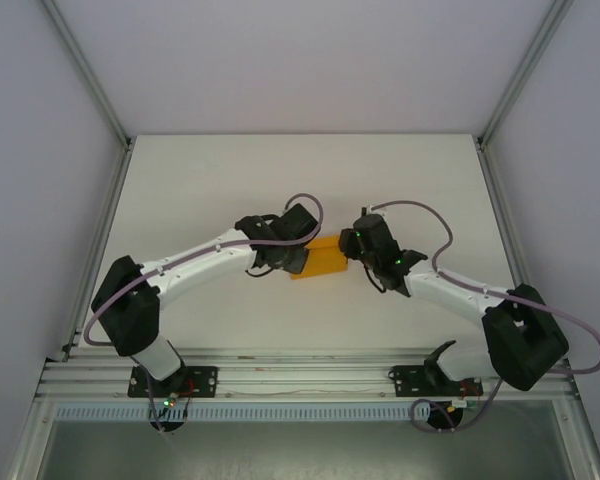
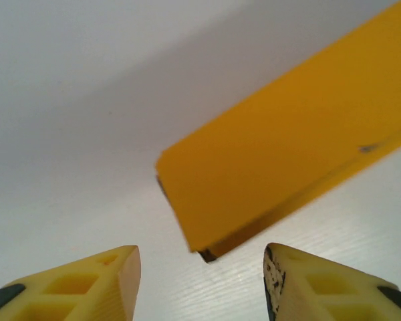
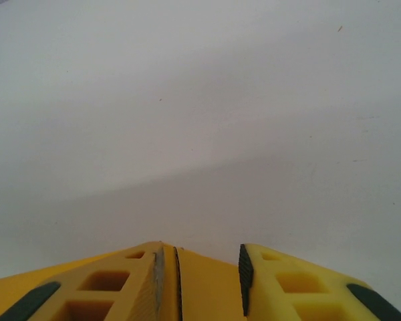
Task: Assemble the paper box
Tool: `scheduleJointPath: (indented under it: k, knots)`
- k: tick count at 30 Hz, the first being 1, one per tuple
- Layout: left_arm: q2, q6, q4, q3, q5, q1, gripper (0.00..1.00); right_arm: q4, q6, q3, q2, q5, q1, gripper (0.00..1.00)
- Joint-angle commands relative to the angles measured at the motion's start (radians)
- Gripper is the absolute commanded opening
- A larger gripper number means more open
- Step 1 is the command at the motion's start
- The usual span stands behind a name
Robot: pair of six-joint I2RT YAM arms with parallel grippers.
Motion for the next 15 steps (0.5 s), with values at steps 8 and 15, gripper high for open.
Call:
scheduleJointPath:
  k: [8,15]
  knots:
    - [-0.048,-0.067,-0.02,0.048,0.03,0.054,0.65,-0.152,-0.023,-0.101,0.052,0.002,0.037,0.3]
    - [-0.107,-0.095,0.119,-0.039,0.15,0.164,0.65,-0.149,-0.043,-0.105,0.035,0.0,0.038,0.3]
